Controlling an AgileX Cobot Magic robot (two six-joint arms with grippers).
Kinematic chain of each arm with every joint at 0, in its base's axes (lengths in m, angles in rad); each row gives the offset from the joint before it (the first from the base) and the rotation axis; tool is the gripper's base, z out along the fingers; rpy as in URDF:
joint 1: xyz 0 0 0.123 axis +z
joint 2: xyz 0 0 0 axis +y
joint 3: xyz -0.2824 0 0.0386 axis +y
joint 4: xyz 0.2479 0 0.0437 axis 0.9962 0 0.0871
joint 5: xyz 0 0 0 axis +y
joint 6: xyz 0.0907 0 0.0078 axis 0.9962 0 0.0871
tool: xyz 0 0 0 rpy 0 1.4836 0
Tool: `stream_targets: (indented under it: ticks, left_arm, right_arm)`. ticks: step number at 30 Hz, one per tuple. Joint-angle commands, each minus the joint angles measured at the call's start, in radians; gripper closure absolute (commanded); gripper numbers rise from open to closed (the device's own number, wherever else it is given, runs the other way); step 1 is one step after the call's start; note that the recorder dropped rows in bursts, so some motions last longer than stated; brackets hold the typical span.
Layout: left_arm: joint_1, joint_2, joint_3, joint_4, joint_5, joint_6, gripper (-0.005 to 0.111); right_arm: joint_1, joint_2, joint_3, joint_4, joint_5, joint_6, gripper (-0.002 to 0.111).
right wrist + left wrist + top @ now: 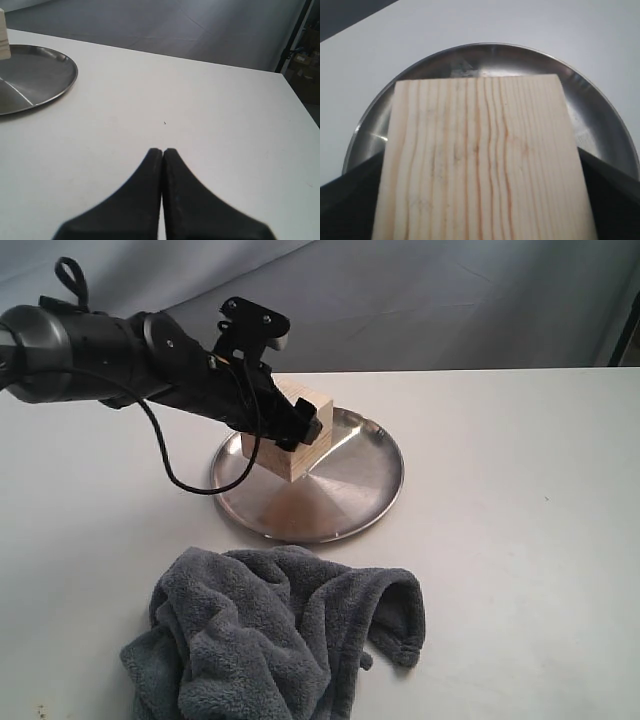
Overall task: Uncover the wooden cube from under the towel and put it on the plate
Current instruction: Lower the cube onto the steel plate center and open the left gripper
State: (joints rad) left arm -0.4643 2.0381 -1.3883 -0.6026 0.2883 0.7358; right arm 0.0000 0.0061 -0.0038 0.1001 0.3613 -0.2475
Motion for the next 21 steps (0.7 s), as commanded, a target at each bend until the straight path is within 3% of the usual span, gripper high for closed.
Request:
stream_targets:
  ticks: [1, 21]
  left_arm:
    - [-0.005, 0.047, -0.060, -0.014, -0.019, 0.004, 0.107]
    - [-0.005, 0.115, -0.084, -0.075, -0.083, 0.004, 0.107]
  right_arm:
    - [0.001, -0.006, 0.004, 0.005, -0.004, -0.003, 0.108]
    - [0.001, -0.006, 0.004, 0.005, -0.004, -0.003, 0.108]
